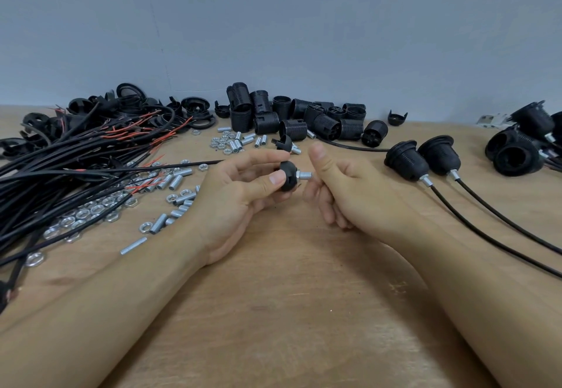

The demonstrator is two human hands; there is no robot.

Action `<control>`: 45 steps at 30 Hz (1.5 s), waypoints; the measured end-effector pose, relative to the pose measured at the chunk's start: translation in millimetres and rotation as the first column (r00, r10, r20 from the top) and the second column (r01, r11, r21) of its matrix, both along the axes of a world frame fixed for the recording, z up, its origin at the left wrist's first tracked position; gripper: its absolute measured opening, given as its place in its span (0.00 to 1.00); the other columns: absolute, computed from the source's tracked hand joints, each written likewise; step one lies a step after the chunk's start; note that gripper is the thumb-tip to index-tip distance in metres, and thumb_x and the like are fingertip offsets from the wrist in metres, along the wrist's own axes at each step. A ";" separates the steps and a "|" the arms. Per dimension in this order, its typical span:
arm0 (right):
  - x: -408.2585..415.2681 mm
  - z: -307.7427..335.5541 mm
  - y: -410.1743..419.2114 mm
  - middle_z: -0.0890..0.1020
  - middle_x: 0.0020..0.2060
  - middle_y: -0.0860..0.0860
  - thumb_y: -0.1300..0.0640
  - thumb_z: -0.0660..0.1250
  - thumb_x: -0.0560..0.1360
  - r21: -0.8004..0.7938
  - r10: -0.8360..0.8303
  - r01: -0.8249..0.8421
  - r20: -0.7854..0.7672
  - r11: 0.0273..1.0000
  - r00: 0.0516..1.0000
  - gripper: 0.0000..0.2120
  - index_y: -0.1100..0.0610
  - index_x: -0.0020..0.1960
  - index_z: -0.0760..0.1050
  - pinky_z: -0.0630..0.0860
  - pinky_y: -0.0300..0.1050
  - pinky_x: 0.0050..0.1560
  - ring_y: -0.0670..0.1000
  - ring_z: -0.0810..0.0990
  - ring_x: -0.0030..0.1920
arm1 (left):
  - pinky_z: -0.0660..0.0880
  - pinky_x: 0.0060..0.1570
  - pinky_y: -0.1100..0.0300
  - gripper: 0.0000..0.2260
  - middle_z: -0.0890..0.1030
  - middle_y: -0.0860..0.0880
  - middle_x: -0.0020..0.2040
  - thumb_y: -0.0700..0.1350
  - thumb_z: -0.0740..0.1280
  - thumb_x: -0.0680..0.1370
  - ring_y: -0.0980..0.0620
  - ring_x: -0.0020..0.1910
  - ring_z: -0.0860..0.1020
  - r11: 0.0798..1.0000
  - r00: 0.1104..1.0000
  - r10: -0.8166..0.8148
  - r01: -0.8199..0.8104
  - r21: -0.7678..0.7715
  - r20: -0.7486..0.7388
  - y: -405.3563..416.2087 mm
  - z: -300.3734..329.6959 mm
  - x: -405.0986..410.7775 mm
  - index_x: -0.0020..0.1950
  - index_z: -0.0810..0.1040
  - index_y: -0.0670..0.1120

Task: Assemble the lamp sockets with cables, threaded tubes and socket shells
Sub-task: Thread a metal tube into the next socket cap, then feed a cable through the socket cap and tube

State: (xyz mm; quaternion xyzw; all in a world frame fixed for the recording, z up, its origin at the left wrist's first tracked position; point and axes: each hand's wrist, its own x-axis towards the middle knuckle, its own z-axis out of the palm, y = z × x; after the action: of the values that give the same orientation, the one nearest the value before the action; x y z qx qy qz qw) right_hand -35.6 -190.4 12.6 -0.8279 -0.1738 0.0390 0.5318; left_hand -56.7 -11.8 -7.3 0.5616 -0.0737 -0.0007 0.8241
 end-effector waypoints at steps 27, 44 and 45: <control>13.2 -6.9 -3.3 0.75 0.23 0.49 0.46 0.59 0.82 0.033 -0.124 0.121 0.109 0.992 0.986 0.19 0.55 0.39 0.76 0.68 0.36 0.23 0.44 0.70 0.21 | 0.68 0.47 0.49 0.12 0.78 0.49 0.61 0.46 0.63 0.79 0.37 0.57 0.77 -0.278 0.740 0.369 -0.490 0.826 0.563 65.3 17.1 11.2 0.63 0.76 0.53; 21.4 -10.8 -17.1 0.77 0.23 0.50 0.47 0.59 0.82 0.111 -0.222 0.210 0.104 0.971 0.970 0.19 0.58 0.40 0.77 0.67 0.37 0.21 0.47 0.70 0.20 | 0.70 0.41 0.50 0.05 0.81 0.42 0.51 0.44 0.68 0.79 0.37 0.56 0.75 -0.356 0.734 0.504 -0.303 0.884 0.455 88.5 11.6 24.9 0.51 0.83 0.47; 21.9 -10.7 -17.5 0.77 0.23 0.50 0.47 0.60 0.82 0.125 -0.224 0.211 0.100 0.969 0.969 0.19 0.57 0.40 0.77 0.66 0.37 0.21 0.48 0.70 0.20 | 0.69 0.41 0.49 0.06 0.80 0.42 0.52 0.43 0.67 0.79 0.36 0.57 0.75 -0.348 0.715 0.504 -0.346 0.871 0.485 89.7 12.5 24.7 0.51 0.84 0.47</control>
State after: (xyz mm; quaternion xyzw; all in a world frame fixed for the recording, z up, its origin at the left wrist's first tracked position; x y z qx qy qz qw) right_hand -13.7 -207.9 1.9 -0.8112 -0.1139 -0.0767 0.5684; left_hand -32.0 77.8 5.1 0.9491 0.2132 0.2235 0.0620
